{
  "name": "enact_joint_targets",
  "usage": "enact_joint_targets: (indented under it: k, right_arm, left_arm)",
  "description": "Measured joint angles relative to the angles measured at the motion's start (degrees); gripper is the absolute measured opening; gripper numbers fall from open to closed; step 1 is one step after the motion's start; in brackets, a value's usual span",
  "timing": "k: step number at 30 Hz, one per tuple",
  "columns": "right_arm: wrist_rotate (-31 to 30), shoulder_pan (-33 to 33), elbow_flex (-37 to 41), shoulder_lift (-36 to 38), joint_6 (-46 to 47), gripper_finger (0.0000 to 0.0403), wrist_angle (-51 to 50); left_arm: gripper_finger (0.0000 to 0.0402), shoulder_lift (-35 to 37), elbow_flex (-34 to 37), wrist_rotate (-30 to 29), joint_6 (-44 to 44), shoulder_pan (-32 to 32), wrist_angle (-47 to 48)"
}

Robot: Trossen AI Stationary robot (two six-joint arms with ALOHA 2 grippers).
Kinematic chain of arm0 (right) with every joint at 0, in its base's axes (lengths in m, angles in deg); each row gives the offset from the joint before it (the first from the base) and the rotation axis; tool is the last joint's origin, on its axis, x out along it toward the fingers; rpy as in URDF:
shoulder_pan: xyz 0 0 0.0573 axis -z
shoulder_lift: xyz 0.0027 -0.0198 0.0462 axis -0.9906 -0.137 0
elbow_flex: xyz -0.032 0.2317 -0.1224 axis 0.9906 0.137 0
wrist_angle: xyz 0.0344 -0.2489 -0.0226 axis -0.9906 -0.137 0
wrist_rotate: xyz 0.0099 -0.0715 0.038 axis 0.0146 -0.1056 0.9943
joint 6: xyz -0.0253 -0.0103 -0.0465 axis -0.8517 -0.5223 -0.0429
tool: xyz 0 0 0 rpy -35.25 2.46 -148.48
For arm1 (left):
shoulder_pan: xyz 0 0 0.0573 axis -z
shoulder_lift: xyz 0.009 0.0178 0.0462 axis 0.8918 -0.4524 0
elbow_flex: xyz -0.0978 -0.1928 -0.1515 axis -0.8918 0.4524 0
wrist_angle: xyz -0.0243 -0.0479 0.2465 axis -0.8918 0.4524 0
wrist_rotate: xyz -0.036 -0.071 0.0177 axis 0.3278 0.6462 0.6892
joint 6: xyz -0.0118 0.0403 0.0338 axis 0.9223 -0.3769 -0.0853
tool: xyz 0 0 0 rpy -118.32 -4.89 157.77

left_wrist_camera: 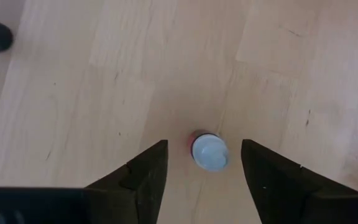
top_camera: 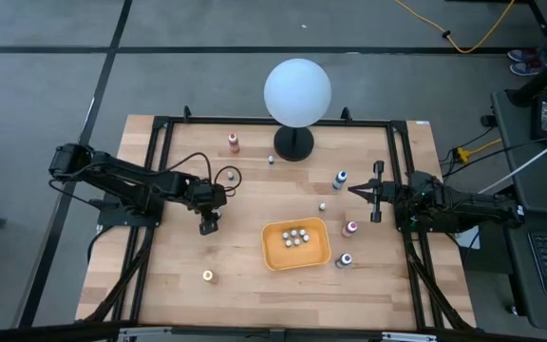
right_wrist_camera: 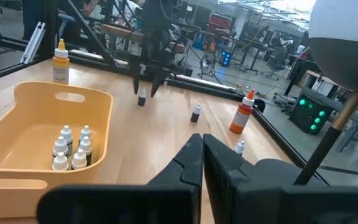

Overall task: Pick & Place food coloring
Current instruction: Put the small pink food coloring bottle into the yellow bin

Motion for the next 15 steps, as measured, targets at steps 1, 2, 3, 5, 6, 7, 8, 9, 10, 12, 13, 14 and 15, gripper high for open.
enact_joint_targets:
  k: [1, 2, 3, 5, 6, 7, 8, 9, 10, 12, 13, 14, 15]
  right_arm:
    - [0.0, 0.01, 0.0, 0.0, 0.0, 0.0017, 0.0]
    - [0.0, 0.01, 0.0, -0.01, 0.0, 0.0017, 0.0]
    - [0.0, 0.0, 0.0, 0.0, 0.0, 0.0017, 0.0]
    - [0.0, 0.01, 0.0, 0.0, 0.0, 0.0017, 0.0]
    - [0.0, 0.0, 0.0, 0.0, 0.0, 0.0017, 0.0]
    - [0.0, 0.01, 0.0, 0.0, 0.0, 0.0017, 0.0]
    - [0.0, 0.0, 0.02, 0.0, 0.0, 0.0017, 0.0]
    - [0.0, 0.0, 0.0, 0.0, 0.0, 0.0017, 0.0]
    - [0.0, 0.0, 0.0, 0.0, 0.0, 0.0017, 0.0]
    - [0.0, 0.0, 0.0, 0.0, 0.0, 0.0016, 0.0]
    - [0.0, 0.01, 0.0, 0.0, 0.0, 0.0016, 0.0]
    - [0.0, 0.0, 0.01, 0.0, 0.0, 0.0016, 0.0]
    - [0.0, 0.01, 0.0, 0.0, 0.0, 0.0016, 0.0]
  left_arm:
    - [0.0189, 0.0, 0.0, 0.0, 0.03, 0.0, 0.02]
    - [0.018, 0.0, 0.0, 0.01, 0.03, 0.0, 0.01]
    - [0.017, 0.0, 0.0, 0.08, 0.04, 0.0, 0.01]
    - [0.0148, 0.0, 0.0, 0.55, 0.15, 0.0, 0.04]
    - [0.0136, 0.0, 0.0, 0.54, 0.46, 0.0, 0.05]
    - [0.0124, 0.0, 0.0, 0.56, 0.79, 0.01, 0.07]
    - [0.0112, 0.0, 0.0, 0.55, 0.89, 0.0, 0.11]
    - [0.01, 0.0, 0.0, 0.55, 1.02, 0.0, 0.15]
    - [0.0089, 0.0, 0.0, 0.55, 1.22, 0.0, 0.15]
    - [0.0069, 0.04, 0.0, 0.52, 1.44, 0.0, 0.09]
    - [0.0061, 0.07, -0.02, 0.52, 1.48, 0.0, -0.04]
    - [0.0054, 0.07, -0.04, 0.52, 1.57, 0.0, -0.14]
    - [0.005, 0.07, -0.04, 0.52, 1.65, 0.0, -0.3]
